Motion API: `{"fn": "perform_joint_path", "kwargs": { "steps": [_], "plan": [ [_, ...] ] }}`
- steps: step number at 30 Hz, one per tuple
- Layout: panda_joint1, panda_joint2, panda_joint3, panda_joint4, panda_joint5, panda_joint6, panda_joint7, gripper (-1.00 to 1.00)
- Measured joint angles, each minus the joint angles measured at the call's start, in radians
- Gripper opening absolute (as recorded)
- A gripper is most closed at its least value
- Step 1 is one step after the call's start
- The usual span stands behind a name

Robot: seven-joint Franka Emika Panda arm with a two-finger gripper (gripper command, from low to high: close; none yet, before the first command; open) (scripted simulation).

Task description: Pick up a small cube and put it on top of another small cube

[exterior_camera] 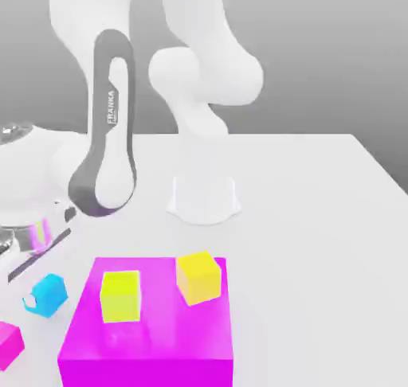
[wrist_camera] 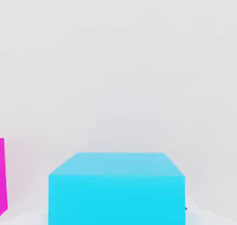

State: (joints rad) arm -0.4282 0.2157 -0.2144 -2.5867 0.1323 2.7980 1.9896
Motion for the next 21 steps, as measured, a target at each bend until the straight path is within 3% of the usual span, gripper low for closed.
{"fn": "perform_joint_path", "kwargs": {
  "steps": [8,15,19,20,21],
  "plan": [
    [0.097,-0.192,0.106,0.038,-0.021,-0.233,-0.348,-1.0],
    [0.2,-0.353,0.159,0.079,-0.12,-0.428,-0.634,-1.0],
    [0.212,-0.272,0.166,0.05,-0.132,-0.316,-0.67,-1.0],
    [0.214,-0.25,0.165,0.042,-0.131,-0.287,-0.672,1.0],
    [0.214,-0.25,0.165,0.042,-0.131,-0.287,-0.672,1.0]
  ]
}}
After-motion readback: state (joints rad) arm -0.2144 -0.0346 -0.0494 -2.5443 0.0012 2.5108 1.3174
